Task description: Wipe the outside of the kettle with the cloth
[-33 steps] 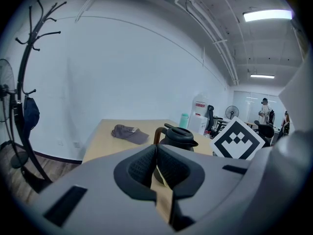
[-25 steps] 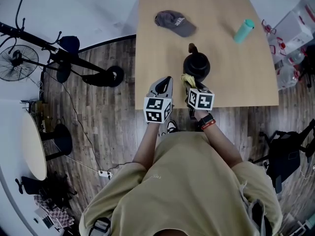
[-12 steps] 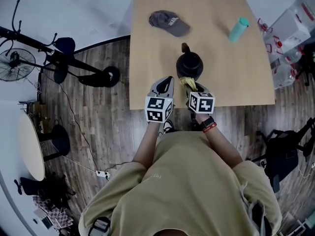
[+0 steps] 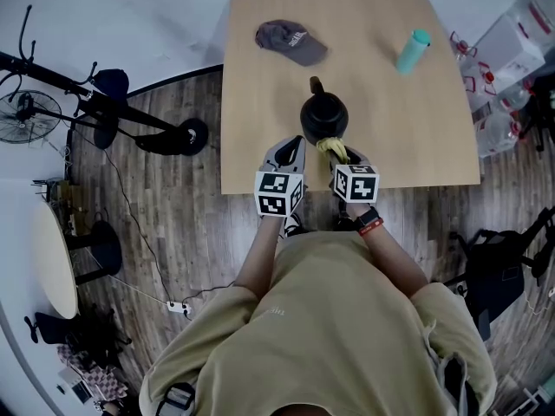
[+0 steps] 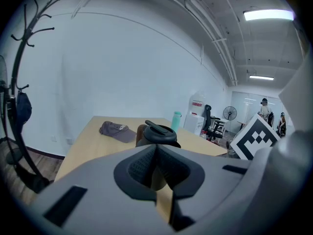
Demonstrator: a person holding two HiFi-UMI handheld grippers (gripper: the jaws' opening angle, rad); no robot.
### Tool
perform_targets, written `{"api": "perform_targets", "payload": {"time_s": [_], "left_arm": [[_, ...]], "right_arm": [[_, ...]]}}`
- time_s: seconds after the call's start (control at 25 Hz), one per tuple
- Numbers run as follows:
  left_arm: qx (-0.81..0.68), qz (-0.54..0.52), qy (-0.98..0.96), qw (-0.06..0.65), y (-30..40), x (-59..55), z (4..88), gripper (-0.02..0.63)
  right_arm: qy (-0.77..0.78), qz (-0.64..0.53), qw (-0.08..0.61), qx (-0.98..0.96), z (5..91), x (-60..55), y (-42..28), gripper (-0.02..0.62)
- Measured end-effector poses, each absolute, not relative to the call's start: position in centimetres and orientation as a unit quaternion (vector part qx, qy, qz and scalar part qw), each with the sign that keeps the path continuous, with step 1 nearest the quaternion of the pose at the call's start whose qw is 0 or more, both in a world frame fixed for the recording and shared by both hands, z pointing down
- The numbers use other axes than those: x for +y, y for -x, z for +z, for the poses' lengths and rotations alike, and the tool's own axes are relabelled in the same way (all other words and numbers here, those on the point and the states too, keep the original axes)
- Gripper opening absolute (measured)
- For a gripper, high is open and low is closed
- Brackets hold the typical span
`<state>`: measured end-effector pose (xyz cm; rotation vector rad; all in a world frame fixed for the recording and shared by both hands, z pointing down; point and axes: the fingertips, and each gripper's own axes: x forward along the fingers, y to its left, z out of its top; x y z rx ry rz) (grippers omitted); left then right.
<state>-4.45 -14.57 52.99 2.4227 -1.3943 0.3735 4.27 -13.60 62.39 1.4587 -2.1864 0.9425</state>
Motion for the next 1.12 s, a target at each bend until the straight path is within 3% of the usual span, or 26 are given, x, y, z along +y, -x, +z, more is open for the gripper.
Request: {"api": "perform_targets", "payload": {"time_s": [1.12], "left_arm": [[-0.531,0.127,-0.820,0.171,1.5,-16.5,54.0,0.025]], "right_arm": [[-0.543,0.289,0.213,-0.759,63.8,-18.5,-12.3,0.147]]}}
